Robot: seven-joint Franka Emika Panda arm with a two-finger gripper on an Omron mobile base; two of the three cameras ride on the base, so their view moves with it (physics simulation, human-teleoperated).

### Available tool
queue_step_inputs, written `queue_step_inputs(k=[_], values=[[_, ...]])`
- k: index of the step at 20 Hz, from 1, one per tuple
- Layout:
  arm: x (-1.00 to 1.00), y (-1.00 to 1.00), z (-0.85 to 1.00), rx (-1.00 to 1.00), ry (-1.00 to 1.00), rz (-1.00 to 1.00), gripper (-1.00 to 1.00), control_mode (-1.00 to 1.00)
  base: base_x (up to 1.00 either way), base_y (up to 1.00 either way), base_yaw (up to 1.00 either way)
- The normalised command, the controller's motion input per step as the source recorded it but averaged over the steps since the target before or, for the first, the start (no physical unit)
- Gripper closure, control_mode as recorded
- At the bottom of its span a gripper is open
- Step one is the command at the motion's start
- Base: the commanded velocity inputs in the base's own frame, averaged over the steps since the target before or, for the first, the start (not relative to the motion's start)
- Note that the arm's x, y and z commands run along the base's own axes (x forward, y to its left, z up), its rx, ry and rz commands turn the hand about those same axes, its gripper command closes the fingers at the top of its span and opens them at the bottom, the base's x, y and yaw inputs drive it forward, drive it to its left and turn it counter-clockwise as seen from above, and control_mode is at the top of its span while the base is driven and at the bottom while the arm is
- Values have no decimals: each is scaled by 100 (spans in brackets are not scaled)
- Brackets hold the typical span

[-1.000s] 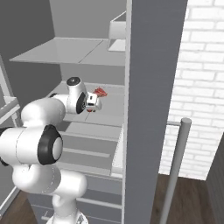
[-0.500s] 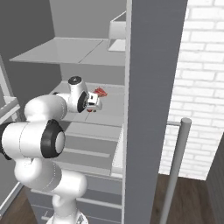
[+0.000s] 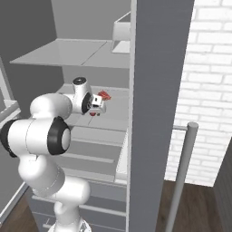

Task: Take the strawberry from the fridge and place it on top of the pancake, located on the dining counter.

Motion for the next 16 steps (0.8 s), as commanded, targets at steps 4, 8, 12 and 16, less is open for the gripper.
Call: queue_step_inputs(k=[4,8,12,16], values=[[18,2,-11,0,3,0,-100,-100,0,0,0],[20,0,-15,0,0,0,-100,-100,0,0,0],[17,1,-16,0,0,0,-100,-100,0,0,0],[17,2,-14,0,1,0,-100,-100,0,0,0]])
